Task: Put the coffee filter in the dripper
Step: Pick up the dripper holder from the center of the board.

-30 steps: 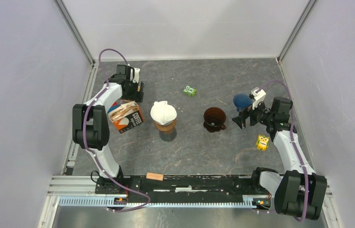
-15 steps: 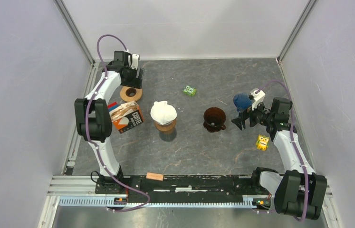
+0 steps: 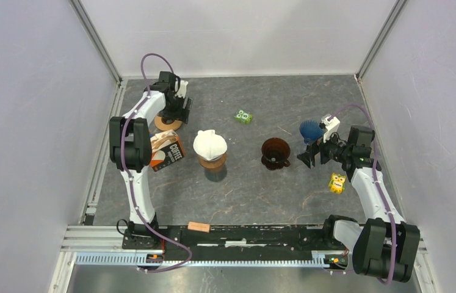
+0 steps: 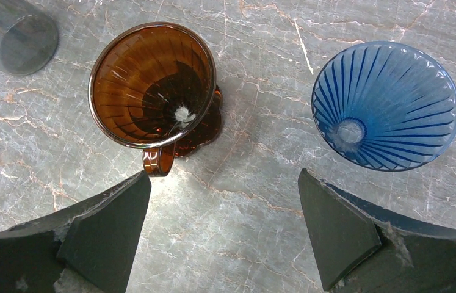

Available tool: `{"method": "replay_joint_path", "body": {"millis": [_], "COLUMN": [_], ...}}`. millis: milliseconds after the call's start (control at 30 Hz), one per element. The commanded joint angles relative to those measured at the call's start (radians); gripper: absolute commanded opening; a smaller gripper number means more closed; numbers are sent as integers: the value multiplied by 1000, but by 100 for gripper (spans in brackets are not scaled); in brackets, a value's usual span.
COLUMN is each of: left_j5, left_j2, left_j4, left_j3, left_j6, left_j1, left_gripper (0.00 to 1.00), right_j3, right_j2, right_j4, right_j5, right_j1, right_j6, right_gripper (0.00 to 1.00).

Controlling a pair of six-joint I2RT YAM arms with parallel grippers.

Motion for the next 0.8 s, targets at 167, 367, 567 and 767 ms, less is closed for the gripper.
{"method": "replay_joint_path", "body": {"millis": [167,367,567,767], "left_j5": [-37,-38,-21,3], "left_j2": [66,103,119,103], "left_j4": [-2,-2,-21,-81], "left_j3": [69,80,103,167], "left_j6": [70,80,85,92], "left_j1": [-4,-4,-4,-4], "left_gripper": [84,77,56,32], "right_j3": [14,14,12,14], "right_j2": [-3,-4,-3,-1], "right_j4": [4,1,2,1], "right_j5": [-25,-21,-17,-16], "right_j1": [5,5,5,5], "right_j6": [-19,-22,-25,-24], "right_gripper": [98,98,98,98]}}
